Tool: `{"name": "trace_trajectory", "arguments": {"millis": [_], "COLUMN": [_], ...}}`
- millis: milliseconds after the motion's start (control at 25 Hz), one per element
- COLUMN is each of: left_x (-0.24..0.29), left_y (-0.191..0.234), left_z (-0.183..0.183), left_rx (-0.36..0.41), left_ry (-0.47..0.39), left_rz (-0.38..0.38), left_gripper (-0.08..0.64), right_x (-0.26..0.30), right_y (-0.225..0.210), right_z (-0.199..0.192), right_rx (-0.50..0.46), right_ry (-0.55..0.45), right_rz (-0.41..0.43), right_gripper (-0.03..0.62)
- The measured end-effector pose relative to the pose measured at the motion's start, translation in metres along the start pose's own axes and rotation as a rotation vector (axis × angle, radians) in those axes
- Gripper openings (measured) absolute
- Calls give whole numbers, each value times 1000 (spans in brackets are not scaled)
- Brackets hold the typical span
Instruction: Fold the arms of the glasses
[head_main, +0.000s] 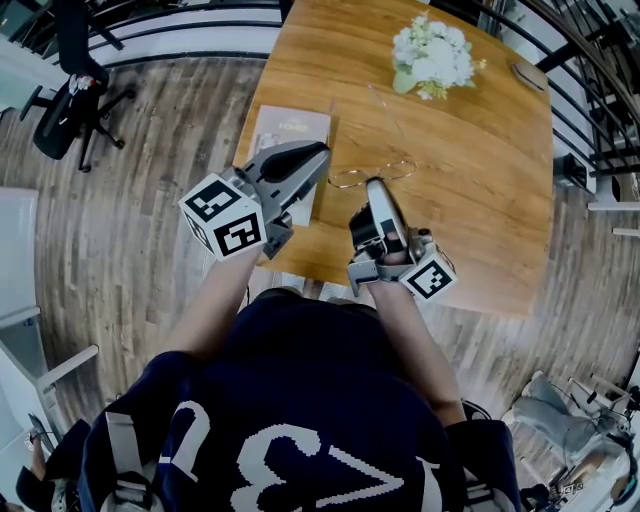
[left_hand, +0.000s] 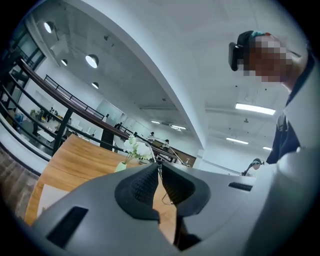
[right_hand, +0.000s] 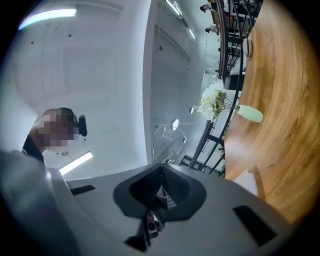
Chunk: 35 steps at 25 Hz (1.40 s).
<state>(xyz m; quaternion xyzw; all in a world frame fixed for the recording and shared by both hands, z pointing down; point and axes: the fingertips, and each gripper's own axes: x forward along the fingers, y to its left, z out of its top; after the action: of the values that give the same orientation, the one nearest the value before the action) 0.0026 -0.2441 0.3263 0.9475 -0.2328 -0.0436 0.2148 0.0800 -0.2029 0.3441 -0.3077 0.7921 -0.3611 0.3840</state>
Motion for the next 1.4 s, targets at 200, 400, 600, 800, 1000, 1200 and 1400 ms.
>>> {"name": "trace_trajectory", "arguments": {"millis": [200, 400, 600, 800, 1000, 1200, 1400], "left_x": [3, 12, 22, 32, 28, 15, 1], "left_y": [-3, -9, -21, -38, -26, -13, -6], "left_z": [1, -1, -5, -24, -20, -31, -51], "left_rx": [-44, -79, -3, 30, 48, 55, 11], "left_ry": [18, 47, 85, 208, 169, 160, 163], "left_rz": [-48, -103, -124, -226, -158, -94, -53], "left_gripper": [28, 28, 28, 26, 26, 26, 26], "right_x": [2, 3, 4, 3, -5, -37, -88], "right_y": [3, 4, 4, 1, -12, -66, -128], "right_z": [-2, -8, -15, -21, -18, -22, -46], "right_rx": [18, 10, 14, 24, 59, 171, 304], "right_ry": [6, 28, 52, 71, 45, -9, -56], "right_rz": [-4, -3, -10, -25, -83, -299, -532], "right_gripper": [28, 28, 28, 28, 28, 28, 28]}}
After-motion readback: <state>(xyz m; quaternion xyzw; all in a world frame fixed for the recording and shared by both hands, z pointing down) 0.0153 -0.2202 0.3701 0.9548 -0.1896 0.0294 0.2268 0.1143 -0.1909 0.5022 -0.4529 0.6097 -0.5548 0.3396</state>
